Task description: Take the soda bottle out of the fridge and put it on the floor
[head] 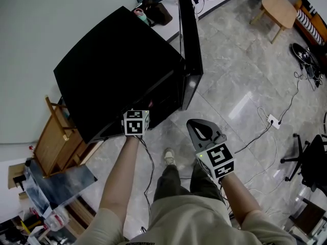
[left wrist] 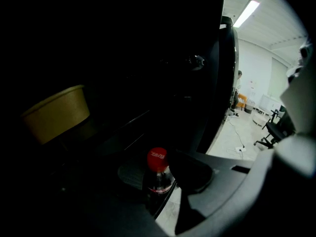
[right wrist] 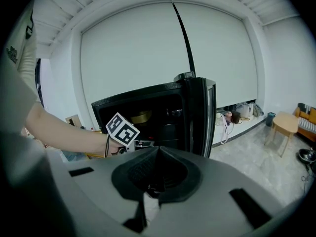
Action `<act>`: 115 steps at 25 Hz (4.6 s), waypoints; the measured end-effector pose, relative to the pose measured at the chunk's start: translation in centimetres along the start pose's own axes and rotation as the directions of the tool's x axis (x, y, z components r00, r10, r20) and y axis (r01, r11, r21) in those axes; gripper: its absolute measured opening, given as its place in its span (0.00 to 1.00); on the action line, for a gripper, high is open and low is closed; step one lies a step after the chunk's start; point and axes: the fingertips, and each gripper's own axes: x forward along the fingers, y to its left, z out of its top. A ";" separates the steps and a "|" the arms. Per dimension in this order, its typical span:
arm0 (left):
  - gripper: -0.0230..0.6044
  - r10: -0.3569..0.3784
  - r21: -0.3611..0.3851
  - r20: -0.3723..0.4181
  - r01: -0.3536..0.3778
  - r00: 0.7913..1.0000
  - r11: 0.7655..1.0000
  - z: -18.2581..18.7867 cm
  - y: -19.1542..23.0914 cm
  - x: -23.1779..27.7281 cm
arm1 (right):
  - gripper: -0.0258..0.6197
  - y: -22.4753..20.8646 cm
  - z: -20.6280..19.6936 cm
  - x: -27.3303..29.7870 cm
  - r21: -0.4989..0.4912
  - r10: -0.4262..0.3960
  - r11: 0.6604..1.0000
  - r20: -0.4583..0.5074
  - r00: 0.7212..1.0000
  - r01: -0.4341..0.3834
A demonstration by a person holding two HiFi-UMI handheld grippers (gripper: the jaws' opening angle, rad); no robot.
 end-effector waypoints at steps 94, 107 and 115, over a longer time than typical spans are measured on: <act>0.24 -0.336 0.275 -0.437 0.480 0.834 0.833 -46.8 -34.7 34.8 | 0.04 -16.2 -57.4 13.6 0.310 -0.066 0.934 -0.330 0.942 0.174; 0.24 -0.312 0.337 -0.506 0.517 0.804 0.787 -55.4 -35.8 40.5 | 0.03 -16.9 -65.6 16.9 0.396 -0.056 0.896 -0.353 0.934 0.203; 0.24 -0.317 0.356 -0.514 0.534 0.797 0.766 -56.9 -36.3 40.9 | 0.03 -16.9 -67.9 17.5 0.443 -0.064 0.865 -0.368 0.928 0.236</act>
